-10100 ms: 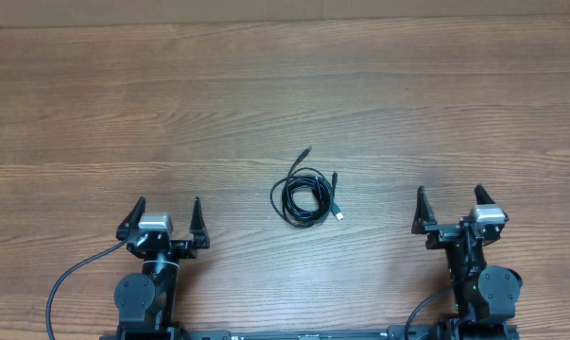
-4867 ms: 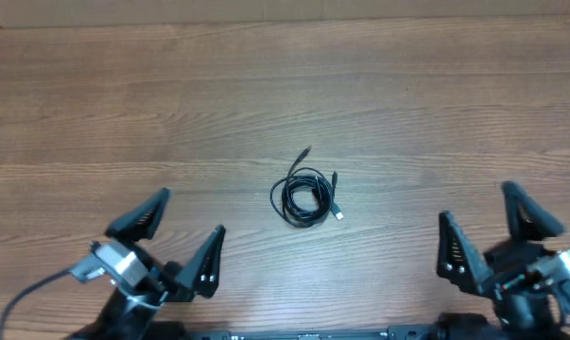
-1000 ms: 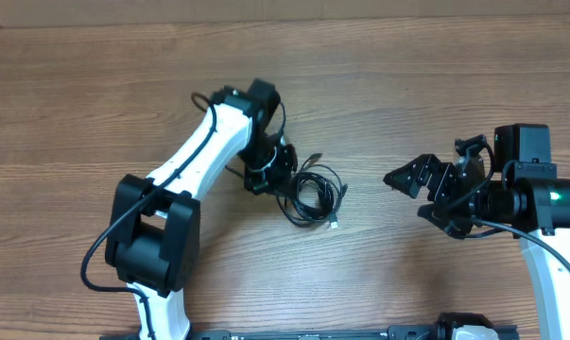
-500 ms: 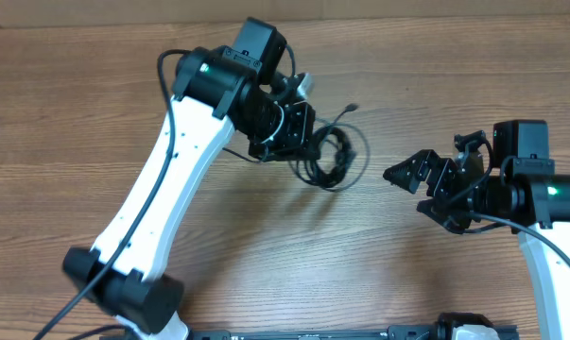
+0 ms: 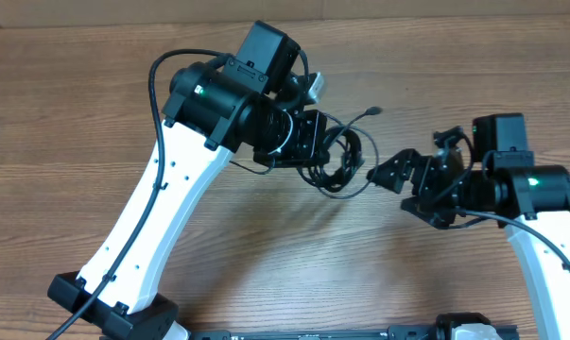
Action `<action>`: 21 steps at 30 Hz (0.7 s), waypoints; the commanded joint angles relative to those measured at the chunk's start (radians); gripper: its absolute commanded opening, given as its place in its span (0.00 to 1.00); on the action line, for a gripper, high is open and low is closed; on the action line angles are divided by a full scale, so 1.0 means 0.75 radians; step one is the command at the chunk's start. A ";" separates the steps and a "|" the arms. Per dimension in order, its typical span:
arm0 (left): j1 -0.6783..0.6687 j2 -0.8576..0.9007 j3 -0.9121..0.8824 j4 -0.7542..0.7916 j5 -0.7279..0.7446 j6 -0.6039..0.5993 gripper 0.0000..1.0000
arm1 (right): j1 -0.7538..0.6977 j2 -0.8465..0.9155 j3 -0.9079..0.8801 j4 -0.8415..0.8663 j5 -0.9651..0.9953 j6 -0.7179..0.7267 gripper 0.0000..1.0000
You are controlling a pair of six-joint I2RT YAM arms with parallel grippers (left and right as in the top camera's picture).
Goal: Untangle cables
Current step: 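Grasp the cable coil with the left gripper and lift it, then grasp a cable strand with the right gripper beside the left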
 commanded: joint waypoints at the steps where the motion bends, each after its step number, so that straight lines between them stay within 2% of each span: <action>1: -0.010 -0.014 0.026 -0.025 -0.224 -0.153 0.04 | 0.051 -0.003 0.029 0.017 -0.026 -0.006 1.00; 4: -0.010 -0.014 0.026 -0.078 -0.394 -0.237 0.04 | 0.057 -0.003 0.029 0.021 -0.027 -0.036 1.00; 10: -0.010 -0.014 0.026 -0.119 -0.414 -0.246 0.04 | 0.057 -0.003 0.029 0.050 -0.054 -0.075 1.00; 12: -0.011 -0.014 0.026 -0.113 -0.364 -0.245 0.04 | 0.057 -0.003 0.029 0.080 -0.099 -0.074 1.00; 17: -0.012 -0.014 0.026 -0.044 -0.044 -0.113 0.04 | 0.060 -0.003 0.029 0.141 -0.144 -0.074 1.00; 21: -0.027 -0.014 0.026 -0.021 0.076 -0.084 0.04 | 0.060 0.006 0.028 0.150 -0.119 -0.074 1.00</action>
